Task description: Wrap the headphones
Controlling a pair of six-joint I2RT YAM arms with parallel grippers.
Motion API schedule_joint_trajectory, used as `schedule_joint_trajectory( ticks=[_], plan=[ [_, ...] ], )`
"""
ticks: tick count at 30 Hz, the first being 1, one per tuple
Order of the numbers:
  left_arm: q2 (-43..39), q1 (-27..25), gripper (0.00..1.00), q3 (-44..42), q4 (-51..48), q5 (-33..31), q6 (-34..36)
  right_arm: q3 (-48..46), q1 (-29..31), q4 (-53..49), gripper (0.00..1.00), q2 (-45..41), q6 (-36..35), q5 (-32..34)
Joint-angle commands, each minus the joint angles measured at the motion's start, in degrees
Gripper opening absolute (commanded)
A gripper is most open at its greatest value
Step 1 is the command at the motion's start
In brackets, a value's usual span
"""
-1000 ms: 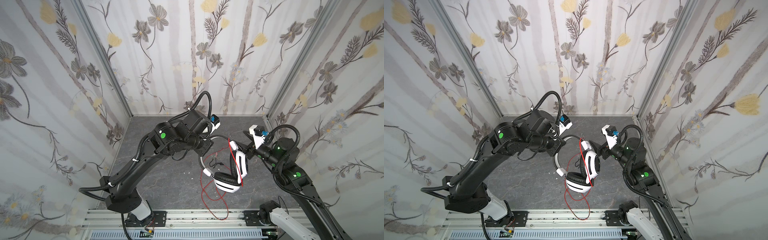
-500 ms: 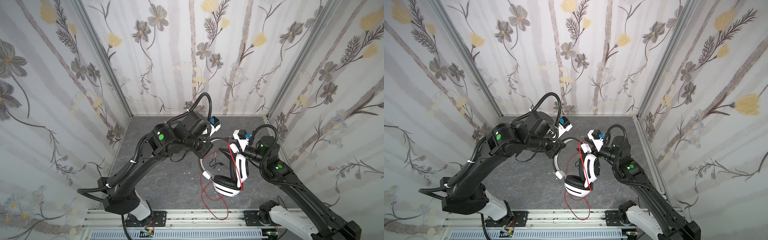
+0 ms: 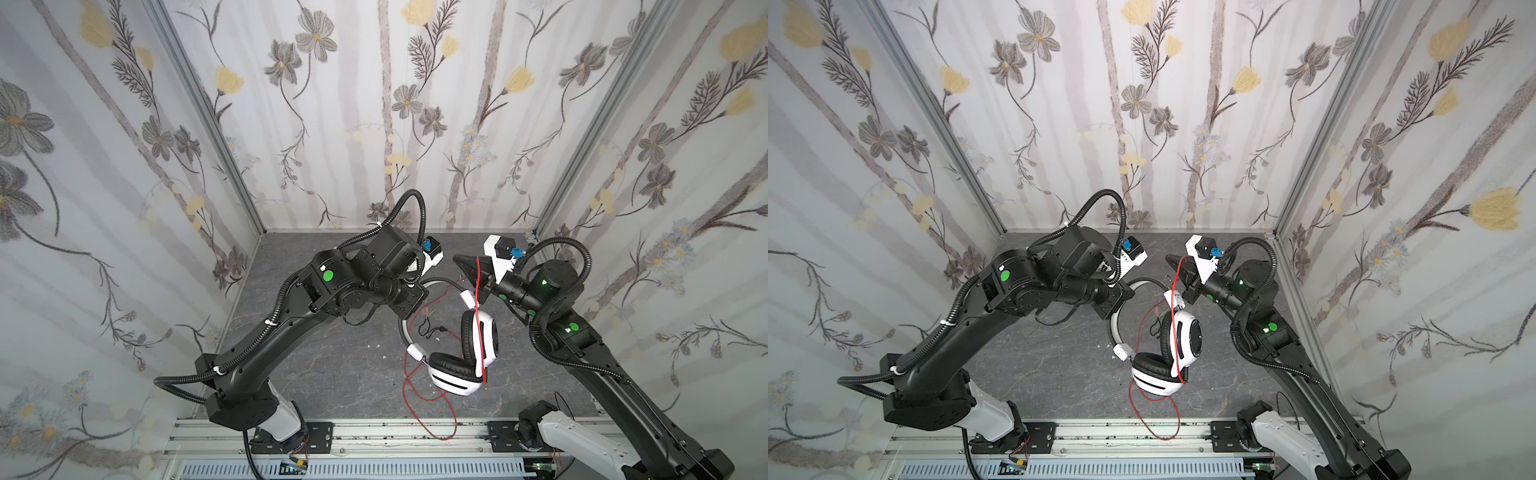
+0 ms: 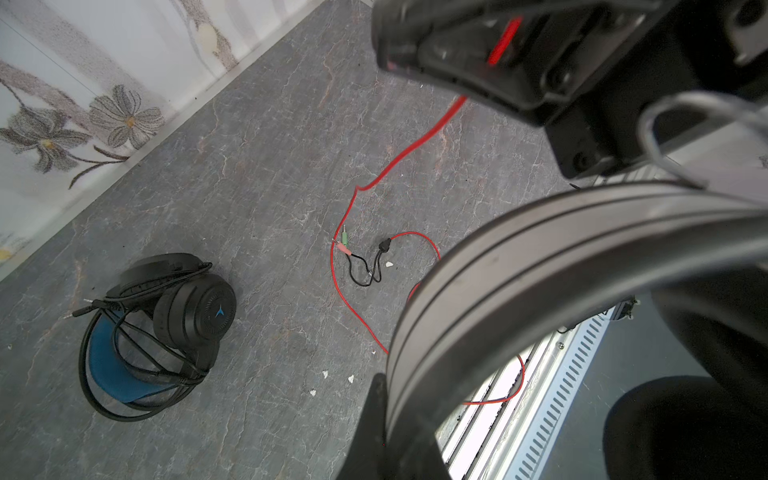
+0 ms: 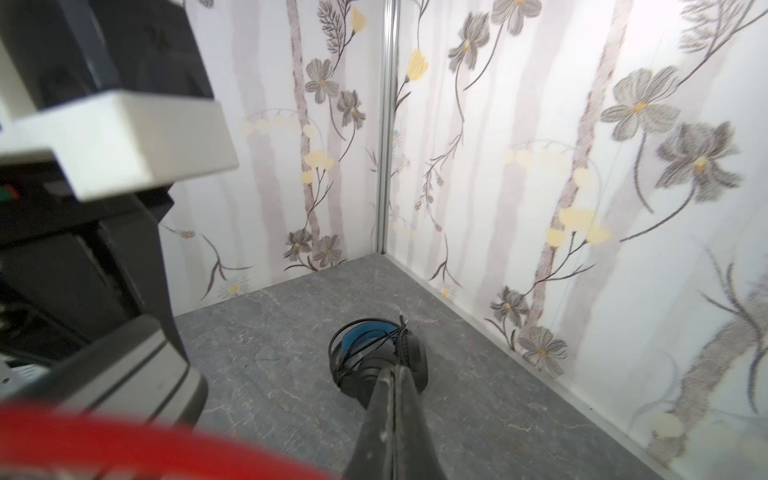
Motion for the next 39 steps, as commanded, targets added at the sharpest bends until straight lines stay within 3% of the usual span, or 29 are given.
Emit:
schedule_joint_trajectory(
  ticks=[1,12,25,32,35,39],
  plan=[
    [0.46,-0.05,0.00,0.17,3.38,1.38,-0.59,1.85,0.54,-4.88,0.00,0.49,-3.47,6.41],
    [1.74,0.06,0.00,1.06,4.41,1.79,-0.43,5.67,2.83,-16.41,0.00,5.49,-7.08,21.18],
    [3.64,0.21,0.00,3.10,4.97,3.17,-0.91,6.17,3.27,-20.25,0.01,7.85,-6.80,22.51],
    [1.27,0.56,0.00,-0.21,9.52,4.29,-3.19,2.23,3.08,-13.96,0.51,3.93,-4.38,18.45],
    [0.15,0.79,0.00,-1.41,11.98,4.81,-4.39,1.28,2.49,-12.89,0.60,2.79,-4.07,16.66],
    [-1.49,1.02,0.00,-3.18,15.36,5.82,-5.87,0.18,1.46,-12.19,0.64,1.66,-3.74,15.13]
  ],
)
